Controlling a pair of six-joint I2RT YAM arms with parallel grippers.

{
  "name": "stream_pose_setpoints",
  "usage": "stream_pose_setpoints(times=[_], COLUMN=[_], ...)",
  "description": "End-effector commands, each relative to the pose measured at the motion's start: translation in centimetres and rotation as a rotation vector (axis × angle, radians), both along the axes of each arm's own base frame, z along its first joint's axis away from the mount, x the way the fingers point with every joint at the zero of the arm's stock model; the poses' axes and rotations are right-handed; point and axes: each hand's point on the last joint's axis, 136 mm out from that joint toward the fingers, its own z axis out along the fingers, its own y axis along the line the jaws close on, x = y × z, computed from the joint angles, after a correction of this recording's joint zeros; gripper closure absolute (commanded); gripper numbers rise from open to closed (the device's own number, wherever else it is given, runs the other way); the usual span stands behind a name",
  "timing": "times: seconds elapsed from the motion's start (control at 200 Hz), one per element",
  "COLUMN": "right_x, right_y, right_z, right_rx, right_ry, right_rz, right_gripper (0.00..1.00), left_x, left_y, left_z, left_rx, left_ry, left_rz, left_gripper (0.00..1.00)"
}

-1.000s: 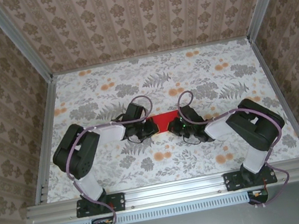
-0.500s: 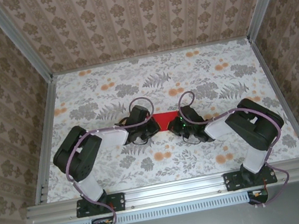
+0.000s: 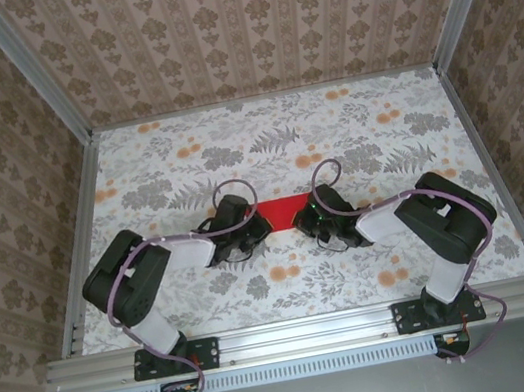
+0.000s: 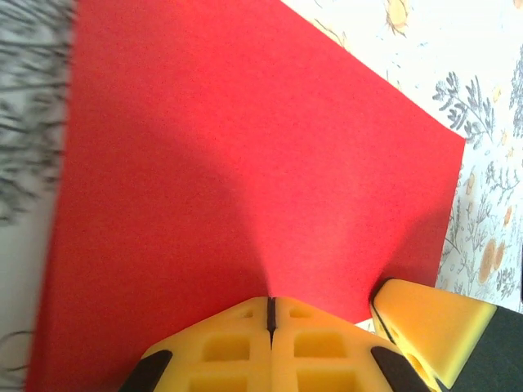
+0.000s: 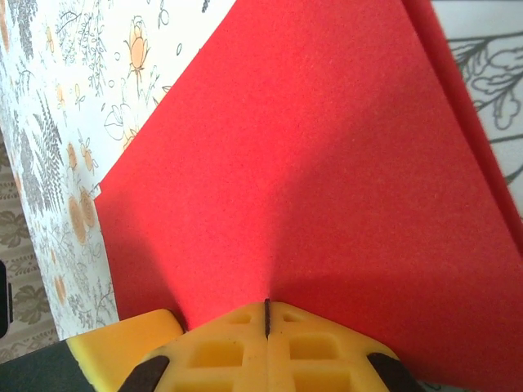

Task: Fold a paper plane with a square sheet of paper (pick it up from the middle)
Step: First fold in half a square sheet of paper at the center of the table.

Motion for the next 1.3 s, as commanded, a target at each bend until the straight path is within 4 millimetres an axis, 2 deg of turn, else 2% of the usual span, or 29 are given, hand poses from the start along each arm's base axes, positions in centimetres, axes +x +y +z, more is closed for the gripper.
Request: stream_pose_setpoints(times=[0.0,0.29,0.45,0.52,0.625,0.745,0.815,0.92,0.935,1.03,1.125,1.295], right_x=[-3.6,-3.8,-3.6,-3.3,-2.7,-1.4,-0.8,-0.1,0.0,0.6,1.1,2.2], right_y=[-5.1,-5.6,-5.4,-5.1,-4.2,-2.4,-1.6,-0.7,-0.5,0.6,2.0,5.8], right_z=[-6.5,-6.5,-6.0,-5.6,-4.3,-1.2,0.7,3.3,3.6,4.8,5.0,4.3], right_rx=[-0.243,-0.267,-0.263,-0.259,-0.243,-0.232,-0.249,-0.288,-0.294,-0.325,-0.365,-0.392], right_ry=[0.202,0.215,0.204,0.193,0.145,0.046,-0.004,-0.05,-0.053,-0.07,-0.059,-0.039], right_rz=[-0.084,-0.098,-0.094,-0.081,-0.031,0.086,0.156,0.229,0.236,0.272,0.294,0.355], right_gripper=[1.0,1.0,1.0,1.0,1.0,1.0,1.0,1.0,1.0,1.0,0.95,0.91], left_x=[-1.6,-1.7,-1.4,-0.9,0.0,1.0,1.4,1.6,2.0,2.4,2.5,2.0], left_y=[6.3,10.0,10.5,10.0,9.2,8.8,9.1,9.9,10.8,12.8,14.7,16.6], left_z=[-4.5,-4.7,-3.7,-2.7,-0.2,3.1,4.3,5.5,5.6,6.1,6.1,5.4], left_rx=[0.195,0.22,0.216,0.198,0.177,0.178,0.188,0.204,0.211,0.236,0.26,0.254], left_ry=[0.114,0.115,0.087,0.058,-0.012,-0.1,-0.115,-0.107,-0.101,-0.083,-0.044,0.014], left_rz=[0.13,0.204,0.203,0.186,0.139,0.073,0.042,0.007,0.029,0.061,0.093,0.113], left_gripper=[1.0,1.0,1.0,1.0,1.0,1.0,1.0,0.91,0.89,0.77,0.62,0.49])
